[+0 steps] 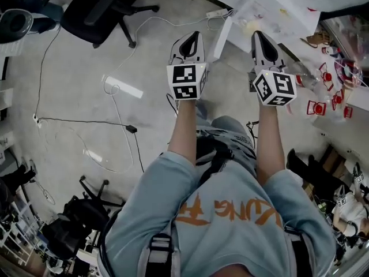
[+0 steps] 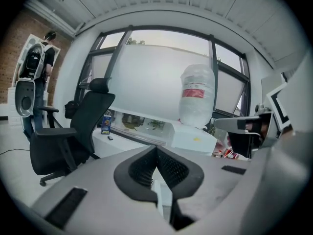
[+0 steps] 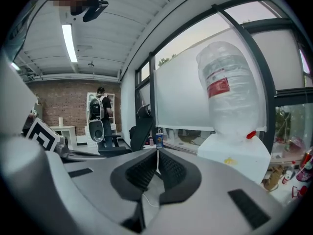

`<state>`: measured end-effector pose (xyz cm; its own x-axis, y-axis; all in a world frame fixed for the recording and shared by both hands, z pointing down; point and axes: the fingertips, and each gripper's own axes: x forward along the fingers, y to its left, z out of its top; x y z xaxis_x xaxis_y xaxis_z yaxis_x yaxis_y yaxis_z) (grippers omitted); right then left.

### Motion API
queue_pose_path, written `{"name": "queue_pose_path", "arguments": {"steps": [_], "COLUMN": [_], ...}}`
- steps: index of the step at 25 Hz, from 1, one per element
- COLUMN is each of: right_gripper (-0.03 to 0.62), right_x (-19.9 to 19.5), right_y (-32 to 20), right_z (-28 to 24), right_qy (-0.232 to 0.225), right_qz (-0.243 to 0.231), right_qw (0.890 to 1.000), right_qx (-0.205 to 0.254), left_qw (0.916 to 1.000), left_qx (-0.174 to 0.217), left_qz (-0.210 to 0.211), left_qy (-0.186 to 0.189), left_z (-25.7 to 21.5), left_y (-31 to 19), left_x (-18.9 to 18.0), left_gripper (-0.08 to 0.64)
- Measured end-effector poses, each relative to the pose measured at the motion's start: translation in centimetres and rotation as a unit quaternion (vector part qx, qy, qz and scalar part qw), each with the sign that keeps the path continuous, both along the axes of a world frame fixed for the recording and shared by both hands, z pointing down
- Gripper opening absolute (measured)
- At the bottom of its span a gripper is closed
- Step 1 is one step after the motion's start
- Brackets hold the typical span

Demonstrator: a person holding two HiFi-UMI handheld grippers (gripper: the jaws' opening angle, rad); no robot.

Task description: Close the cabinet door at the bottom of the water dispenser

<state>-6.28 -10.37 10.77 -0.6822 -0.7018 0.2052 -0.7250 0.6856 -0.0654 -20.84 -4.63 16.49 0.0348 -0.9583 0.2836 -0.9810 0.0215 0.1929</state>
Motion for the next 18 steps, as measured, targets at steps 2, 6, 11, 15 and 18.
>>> {"name": "queue_pose_path", "arguments": {"steps": [2,6,11,15,18], "right_gripper": [0.029,0.029,0.029,0.029,0.029], "right_x": [0.1,0.2,-0.2,0.1,0.8], "right_y": [-0.5,-1.0,-1.6,-2.0,-2.0], "right_z": [1.1,3.5,7.1,11.0,14.3], "right_qy": [0.006,0.017,0.027,0.034,0.044], "right_qz": [0.006,0.017,0.018,0.013,0.009], "right_qw": [1.0,0.999,0.998,0.996,0.995], "right_qx": [-0.009,-0.031,-0.059,-0.076,-0.089], "left_qw": [0.9999,0.9994,0.9978,0.9965,0.9949], "left_qx": [-0.001,-0.007,-0.03,-0.043,-0.054], "left_qz": [0.011,0.03,0.058,0.071,0.084], "left_qy": [0.005,0.013,0.012,0.011,0.011], "left_z": [0.5,1.5,4.3,7.7,10.6], "left_y": [-0.6,-1.8,-3.0,-3.4,-3.5], "left_x": [0.3,0.5,0.7,1.2,2.2], "left_gripper": [0.02,0.02,0.02,0.02,0.02]}}
